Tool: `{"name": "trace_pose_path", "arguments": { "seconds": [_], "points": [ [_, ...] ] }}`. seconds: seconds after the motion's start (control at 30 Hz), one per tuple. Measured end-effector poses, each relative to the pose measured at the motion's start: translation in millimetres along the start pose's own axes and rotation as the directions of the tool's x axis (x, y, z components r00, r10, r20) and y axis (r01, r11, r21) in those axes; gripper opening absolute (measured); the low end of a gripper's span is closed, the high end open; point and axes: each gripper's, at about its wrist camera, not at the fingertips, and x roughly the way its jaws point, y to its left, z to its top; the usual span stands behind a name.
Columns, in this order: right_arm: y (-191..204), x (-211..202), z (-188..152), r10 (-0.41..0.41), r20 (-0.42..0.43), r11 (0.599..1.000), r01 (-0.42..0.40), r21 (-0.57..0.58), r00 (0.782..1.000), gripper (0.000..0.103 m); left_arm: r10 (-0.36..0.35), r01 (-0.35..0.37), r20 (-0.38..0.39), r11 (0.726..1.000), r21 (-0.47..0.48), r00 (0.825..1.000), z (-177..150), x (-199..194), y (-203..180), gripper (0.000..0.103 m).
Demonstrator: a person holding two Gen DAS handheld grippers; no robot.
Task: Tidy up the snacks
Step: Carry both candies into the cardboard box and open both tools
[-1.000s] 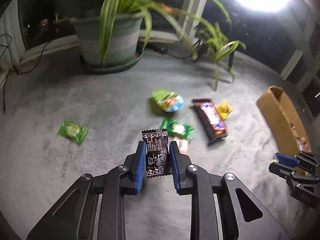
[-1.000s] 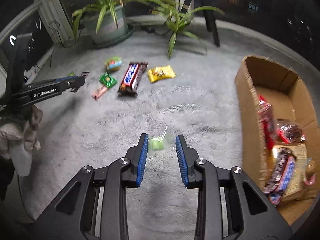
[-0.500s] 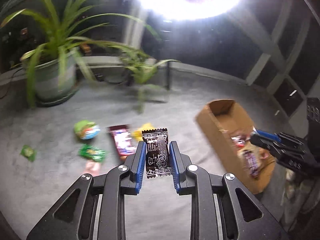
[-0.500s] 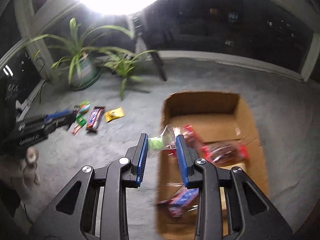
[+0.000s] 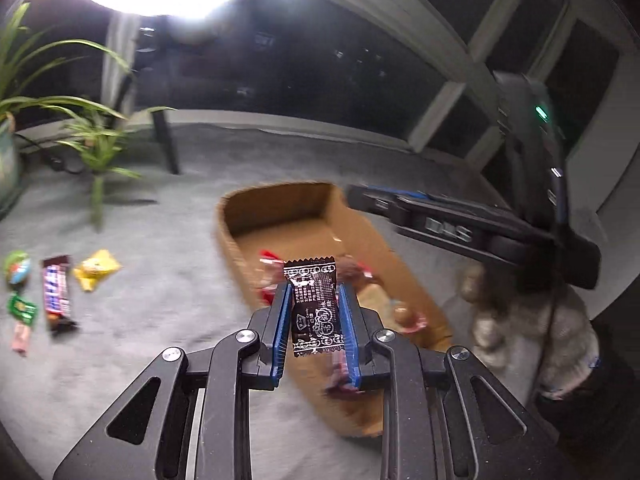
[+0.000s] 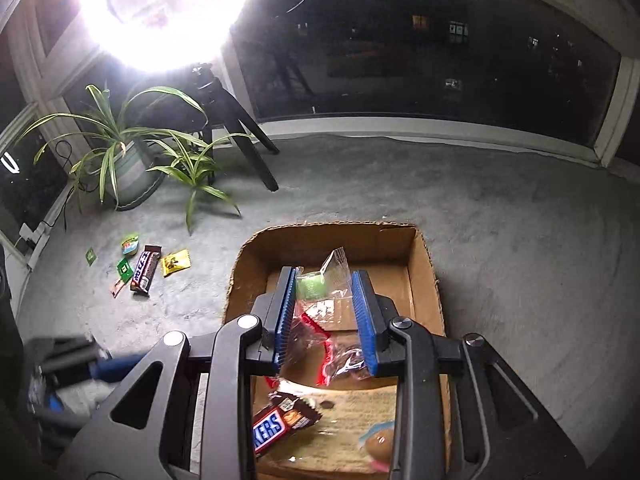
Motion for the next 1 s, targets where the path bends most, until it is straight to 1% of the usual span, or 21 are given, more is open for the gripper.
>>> {"name": "trace_pose_path", "arguments": {
  "seconds": [0.13,0.27,0.33,0.4,0.43,0.47,0.5,0.53,0.57,0.73,0.87,1.0],
  "points": [
    [-8,5,1,0.004,-0.003,1.000,-0.004,0.006,1.000,0.030,-0.031,0.031,-0.020,0.999,-0.017,0.999,-2,15,-16,0.022],
    [-17,8,2,0.019,-0.009,1.000,-0.019,0.024,1.000,0.031,-0.043,0.043,-0.035,0.999,-0.018,0.998,-5,25,-27,0.022],
    [-19,8,1,0.016,-0.008,1.000,-0.015,0.026,1.000,0.033,-0.046,0.045,-0.042,0.999,-0.012,0.998,-6,29,-31,0.022],
    [-20,7,1,0.011,-0.004,1.000,-0.011,0.029,1.000,0.039,-0.047,0.046,-0.048,0.999,-0.012,0.998,-7,31,-33,0.023],
    [-21,6,1,0.005,0.001,0.999,-0.005,0.034,1.000,0.047,-0.045,0.045,-0.050,0.999,-0.013,0.998,-8,29,-33,0.025],
    [-21,5,0,0.003,0.005,0.999,-0.003,0.038,1.000,0.056,-0.044,0.044,-0.054,0.999,-0.015,0.998,-8,30,-33,0.031],
    [-22,3,0,0.002,0.010,0.999,-0.002,0.040,1.000,0.059,-0.043,0.043,-0.054,0.999,-0.016,0.998,-9,30,-32,0.034],
    [-22,2,0,0.001,0.014,0.999,-0.001,0.043,1.000,0.059,-0.040,0.039,-0.053,0.999,-0.013,0.998,-9,30,-32,0.041],
    [-22,0,0,0.002,0.014,0.999,-0.002,0.044,1.000,0.059,-0.033,0.033,-0.052,0.999,-0.009,0.998,-9,28,-32,0.046],
    [-18,-7,-1,-0.008,0.020,0.999,0.007,0.050,1.000,0.060,-0.030,0.029,-0.039,1.000,-0.008,0.999,-9,21,-27,0.046],
    [-13,-14,-1,-0.009,0.032,0.998,0.007,0.066,0.999,0.060,-0.019,0.018,-0.024,1.000,-0.019,1.000,-10,7,-16,0.046],
    [2,-20,-2,0.001,0.046,0.998,-0.004,0.064,0.999,0.060,0.004,-0.004,-0.004,1.000,-0.031,1.000,-12,-11,-2,0.046]
  ]
}}
